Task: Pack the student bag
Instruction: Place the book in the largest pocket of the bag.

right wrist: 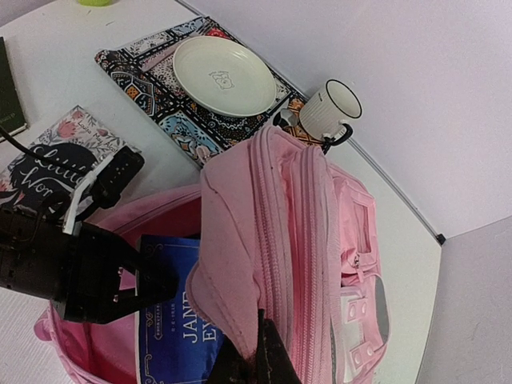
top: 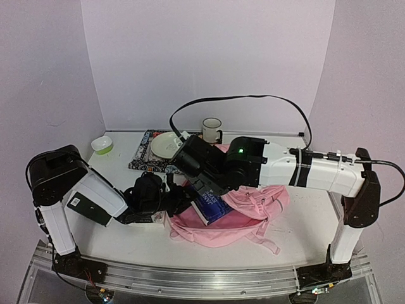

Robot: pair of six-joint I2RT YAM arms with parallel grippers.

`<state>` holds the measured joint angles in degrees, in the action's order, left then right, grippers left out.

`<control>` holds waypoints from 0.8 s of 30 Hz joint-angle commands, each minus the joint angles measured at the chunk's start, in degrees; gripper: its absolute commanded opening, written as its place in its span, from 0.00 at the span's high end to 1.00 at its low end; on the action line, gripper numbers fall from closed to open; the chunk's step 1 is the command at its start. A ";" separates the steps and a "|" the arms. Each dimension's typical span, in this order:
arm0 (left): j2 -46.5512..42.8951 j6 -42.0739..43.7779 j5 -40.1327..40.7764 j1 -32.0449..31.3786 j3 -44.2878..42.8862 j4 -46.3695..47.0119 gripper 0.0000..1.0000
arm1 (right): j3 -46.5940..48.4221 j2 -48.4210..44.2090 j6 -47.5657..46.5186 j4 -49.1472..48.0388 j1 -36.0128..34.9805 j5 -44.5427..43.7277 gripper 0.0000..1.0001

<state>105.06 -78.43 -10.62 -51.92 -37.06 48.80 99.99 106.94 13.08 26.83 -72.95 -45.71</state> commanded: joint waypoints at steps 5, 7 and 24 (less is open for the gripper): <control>-8.94 -4.64 13.19 0.24 -2.21 2.80 1.00 | 0.53 -3.30 0.78 -3.75 -1.07 -2.85 1.00; -8.90 -4.74 15.76 0.22 -2.72 3.01 1.00 | 0.59 -3.26 0.90 -3.72 -1.10 -2.67 1.00; 7.66 -2.16 14.61 -1.39 -16.89 4.15 0.67 | 1.31 -2.30 0.16 -3.72 -1.09 -1.87 1.00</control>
<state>112.41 -82.15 2.95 -52.69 -50.64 45.43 99.68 106.94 13.31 26.57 -73.03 -45.06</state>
